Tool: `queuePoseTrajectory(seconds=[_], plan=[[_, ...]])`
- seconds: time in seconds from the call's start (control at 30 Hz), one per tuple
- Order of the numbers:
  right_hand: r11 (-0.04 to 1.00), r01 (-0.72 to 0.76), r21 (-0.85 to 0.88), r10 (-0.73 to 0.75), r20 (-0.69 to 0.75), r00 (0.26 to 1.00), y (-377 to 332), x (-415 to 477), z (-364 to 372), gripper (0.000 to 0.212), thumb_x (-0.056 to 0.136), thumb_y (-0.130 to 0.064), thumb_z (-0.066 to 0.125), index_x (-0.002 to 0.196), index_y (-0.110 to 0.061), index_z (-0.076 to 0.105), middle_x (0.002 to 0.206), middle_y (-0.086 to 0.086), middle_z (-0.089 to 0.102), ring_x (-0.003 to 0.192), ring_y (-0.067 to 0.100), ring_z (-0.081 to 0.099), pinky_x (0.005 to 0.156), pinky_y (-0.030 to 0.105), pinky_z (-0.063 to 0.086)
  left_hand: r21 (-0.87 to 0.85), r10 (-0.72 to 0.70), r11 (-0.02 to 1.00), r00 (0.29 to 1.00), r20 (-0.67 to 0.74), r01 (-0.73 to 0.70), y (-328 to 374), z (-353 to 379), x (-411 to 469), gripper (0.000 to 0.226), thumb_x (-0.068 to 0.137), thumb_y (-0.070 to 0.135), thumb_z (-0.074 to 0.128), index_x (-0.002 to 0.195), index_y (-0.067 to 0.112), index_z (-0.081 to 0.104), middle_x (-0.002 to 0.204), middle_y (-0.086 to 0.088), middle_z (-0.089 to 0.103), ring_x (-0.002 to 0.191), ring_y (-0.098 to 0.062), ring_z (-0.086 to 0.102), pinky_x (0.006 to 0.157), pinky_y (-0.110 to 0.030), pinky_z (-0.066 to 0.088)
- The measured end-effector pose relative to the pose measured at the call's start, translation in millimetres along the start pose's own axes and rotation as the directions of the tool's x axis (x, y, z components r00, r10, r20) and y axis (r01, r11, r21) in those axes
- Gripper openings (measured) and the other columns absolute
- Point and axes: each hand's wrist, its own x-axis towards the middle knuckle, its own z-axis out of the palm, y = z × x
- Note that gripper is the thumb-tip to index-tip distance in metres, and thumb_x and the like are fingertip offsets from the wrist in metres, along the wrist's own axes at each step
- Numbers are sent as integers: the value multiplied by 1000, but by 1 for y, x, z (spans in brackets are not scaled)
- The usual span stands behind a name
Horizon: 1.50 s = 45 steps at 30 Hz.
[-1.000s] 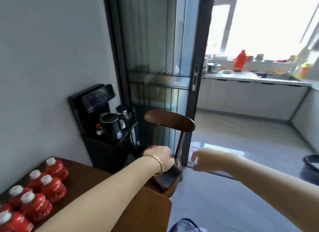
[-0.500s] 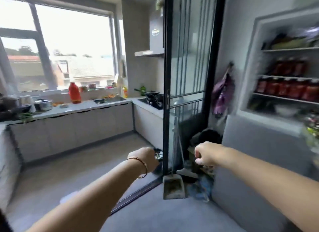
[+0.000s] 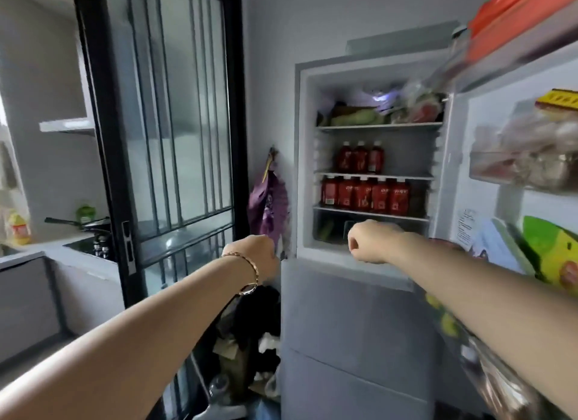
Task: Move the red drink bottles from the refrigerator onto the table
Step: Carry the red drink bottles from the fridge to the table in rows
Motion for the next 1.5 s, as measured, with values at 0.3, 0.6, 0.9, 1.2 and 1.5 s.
queuePoseTrajectory(seconds=[0.3,0.6,0.9,1.2,1.5], plan=[[961,-276,13,277,-82,957,78,180,-24,22,89,-20,51,103,-13,66,103,4,65,91,24,62,74,31,50,-4,222,975,971,-83,-223,27,14,252,29,93,27,41,116,20,57,115,-1,63,105,-25,61,87,-34,50],[923,-385,26,373,-316,872,172,327,-6,18,90,-22,51,100,-15,64,100,2,67,92,23,63,69,29,46,-148,275,936,925,-263,-320,83,48,421,24,92,25,40,106,20,58,93,0,65,75,-19,55,67,-28,46],[911,-387,142,407,-454,793,285,509,-22,37,93,-30,51,127,-17,52,130,10,51,119,30,49,92,37,44,-259,265,862,824,-502,-435,150,50,588,29,92,22,44,118,21,57,117,5,57,105,-16,55,84,-30,47],[903,-346,254,421,-370,828,321,648,-45,70,91,-59,39,150,-39,7,160,4,2,143,41,1,114,57,9,-412,221,819,882,-416,-399,184,61,710,29,86,21,54,113,16,63,122,-5,56,110,-23,56,93,-31,47],[870,-447,207,488,-243,838,333,692,-68,43,94,-50,42,135,-39,39,145,5,39,133,31,26,103,55,26,-490,178,778,887,-427,-392,191,60,760,16,85,20,53,94,11,62,101,-9,66,95,-28,63,82,-34,53]])
